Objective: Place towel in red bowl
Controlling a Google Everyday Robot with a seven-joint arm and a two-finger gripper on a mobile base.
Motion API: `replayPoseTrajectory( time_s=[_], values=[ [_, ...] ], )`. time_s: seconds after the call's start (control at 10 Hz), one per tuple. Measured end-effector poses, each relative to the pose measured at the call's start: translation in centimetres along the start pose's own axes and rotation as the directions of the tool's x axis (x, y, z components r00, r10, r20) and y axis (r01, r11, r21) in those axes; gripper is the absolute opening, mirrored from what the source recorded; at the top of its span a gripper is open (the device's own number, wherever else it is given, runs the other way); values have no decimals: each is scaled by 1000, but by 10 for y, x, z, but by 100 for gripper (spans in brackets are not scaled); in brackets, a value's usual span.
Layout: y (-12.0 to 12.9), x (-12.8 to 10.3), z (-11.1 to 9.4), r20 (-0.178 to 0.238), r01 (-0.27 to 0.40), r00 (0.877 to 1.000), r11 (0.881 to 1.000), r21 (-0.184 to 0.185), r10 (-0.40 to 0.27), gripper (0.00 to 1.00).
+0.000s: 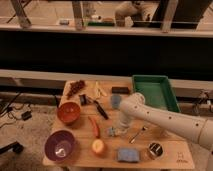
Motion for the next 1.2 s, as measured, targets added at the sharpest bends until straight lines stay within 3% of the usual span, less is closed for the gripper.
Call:
replayPoseTrajectory(
  time_s=[0.3,0.4,0.6,0.8,1.0,1.2],
  values=[
    [1,-4,-19,63,-3,998,1000,21,1,0],
    [-1,-9,-31,99,-8,995,999,34,4,0],
    [-1,-22,-56,133,11,991,999,48,-18,0],
    [-5,-55,-78,168,76,982,995,70,-87,0],
    [-14,-97,-83,195,154,966,984,93,-170,0],
    [-22,-146,-83,222,249,937,962,113,-269,0]
  ],
)
